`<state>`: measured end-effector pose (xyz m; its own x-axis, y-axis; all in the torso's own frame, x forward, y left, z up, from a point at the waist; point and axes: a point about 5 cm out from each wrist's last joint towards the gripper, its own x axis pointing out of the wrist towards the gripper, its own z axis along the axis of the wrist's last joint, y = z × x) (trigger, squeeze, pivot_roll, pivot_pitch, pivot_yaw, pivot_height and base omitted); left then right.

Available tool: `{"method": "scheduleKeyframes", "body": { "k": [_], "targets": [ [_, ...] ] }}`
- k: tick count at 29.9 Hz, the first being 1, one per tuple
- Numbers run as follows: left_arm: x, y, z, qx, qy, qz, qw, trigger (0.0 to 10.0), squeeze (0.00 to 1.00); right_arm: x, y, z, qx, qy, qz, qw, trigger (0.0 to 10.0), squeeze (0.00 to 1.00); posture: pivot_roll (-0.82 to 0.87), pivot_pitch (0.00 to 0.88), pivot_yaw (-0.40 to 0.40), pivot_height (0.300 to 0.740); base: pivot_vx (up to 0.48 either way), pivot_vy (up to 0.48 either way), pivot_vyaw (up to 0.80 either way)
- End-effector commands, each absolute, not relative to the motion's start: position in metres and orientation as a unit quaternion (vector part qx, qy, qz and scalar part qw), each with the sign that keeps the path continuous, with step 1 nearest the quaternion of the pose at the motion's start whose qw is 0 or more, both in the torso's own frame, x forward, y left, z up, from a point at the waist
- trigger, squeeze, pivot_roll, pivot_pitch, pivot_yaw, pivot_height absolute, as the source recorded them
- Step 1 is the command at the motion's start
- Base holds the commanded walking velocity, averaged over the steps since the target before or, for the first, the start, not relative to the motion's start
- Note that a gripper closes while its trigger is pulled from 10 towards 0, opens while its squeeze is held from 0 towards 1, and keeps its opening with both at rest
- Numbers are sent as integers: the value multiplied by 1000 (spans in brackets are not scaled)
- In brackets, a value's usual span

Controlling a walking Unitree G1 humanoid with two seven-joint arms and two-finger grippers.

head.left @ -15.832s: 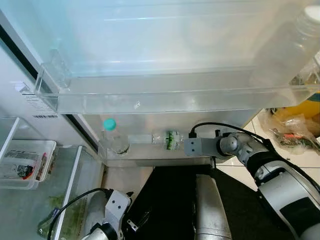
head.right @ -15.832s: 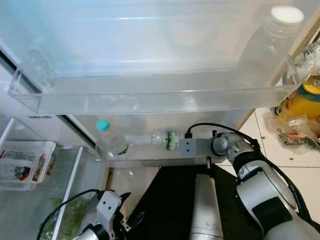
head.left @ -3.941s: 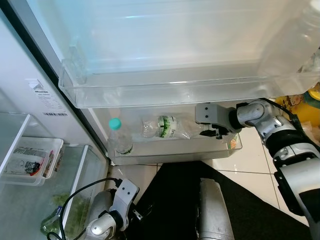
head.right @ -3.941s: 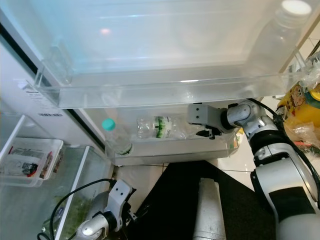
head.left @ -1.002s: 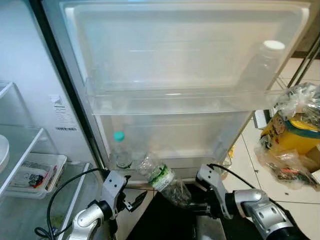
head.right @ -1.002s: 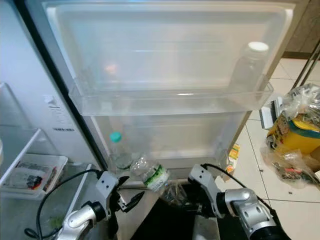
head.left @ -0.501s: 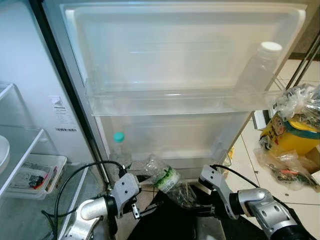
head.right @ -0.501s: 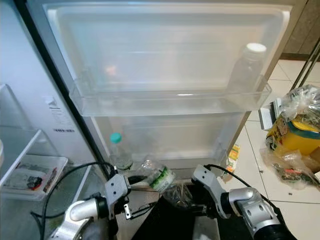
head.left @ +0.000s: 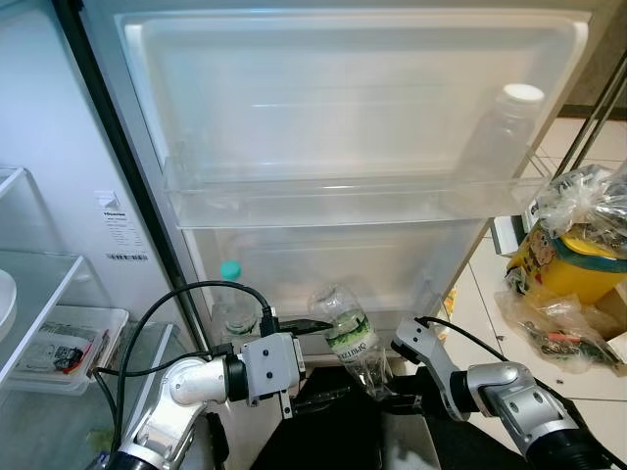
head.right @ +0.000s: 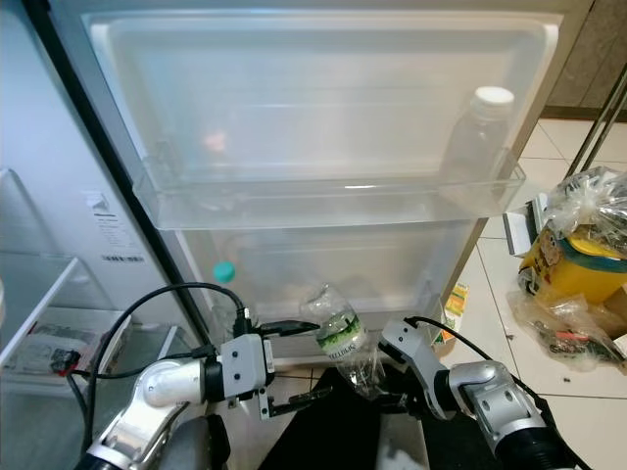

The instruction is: Restocking fridge

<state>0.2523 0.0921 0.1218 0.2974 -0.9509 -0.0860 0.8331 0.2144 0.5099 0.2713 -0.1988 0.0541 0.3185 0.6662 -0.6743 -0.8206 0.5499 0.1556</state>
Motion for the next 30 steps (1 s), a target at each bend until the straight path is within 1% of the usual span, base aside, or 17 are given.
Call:
{"method": "scheduleKeyframes", "body": {
  "k": [1,3,6,10,11,12,13,14,18,21,24,25,26,30],
  "targets": [
    [253,92,126,258,-132,-570,769,10000,1000,270,-200,49,-104,370,456,803,10000,0,-37,120,-16,453,0,0,0],
    [252,94,123,277,-120,-569,765,10000,1000,271,-200,49,-103,370,454,804,10000,0,-37,120,-18,453,0,0,0],
    [251,94,122,283,-117,-569,763,10000,1000,271,-201,49,-103,371,453,804,10000,0,-37,120,-18,453,0,0,0],
    [250,98,118,335,-114,-566,745,10000,1000,274,-206,50,-101,374,437,812,10000,0,-38,121,-18,453,0,0,0],
    [248,98,117,363,-119,-572,726,10000,1000,274,-207,50,-98,378,435,811,10000,0,-36,121,-21,453,0,0,0],
    [248,98,117,363,-119,-572,726,10000,1000,274,-207,50,-98,378,435,811,10000,0,-36,121,-21,453,0,0,0],
    [248,97,117,374,-121,-577,716,10000,1000,274,-207,50,-96,380,436,810,10000,0,-36,121,-21,453,0,0,0],
    [246,95,117,390,-130,-584,700,10000,1000,275,-206,50,-91,384,437,808,10000,0,-38,120,-24,453,0,0,0],
    [245,91,118,404,-143,-588,686,10000,1000,278,-204,50,-89,387,434,808,10000,0,-42,120,-24,453,0,0,0],
    [243,79,123,419,-176,-594,664,10000,1000,281,-191,48,-90,395,441,800,10000,0,-44,123,-31,453,0,0,0],
    [243,74,125,424,-188,-596,656,10000,1000,282,-185,48,-90,395,450,796,10000,0,-44,125,-34,453,0,0,0],
    [243,67,127,429,-203,-596,648,10000,361,285,-175,48,-91,394,462,790,10000,0,-45,123,-36,453,0,0,0],
    [243,64,127,430,-209,-597,645,10000,0,285,-171,47,-91,396,466,786,10000,0,-46,123,-38,453,0,0,0],
    [242,57,130,433,-231,-591,640,10000,0,285,-162,46,-94,399,479,776,10000,0,-48,122,-40,453,0,0,0]
  ]
}}
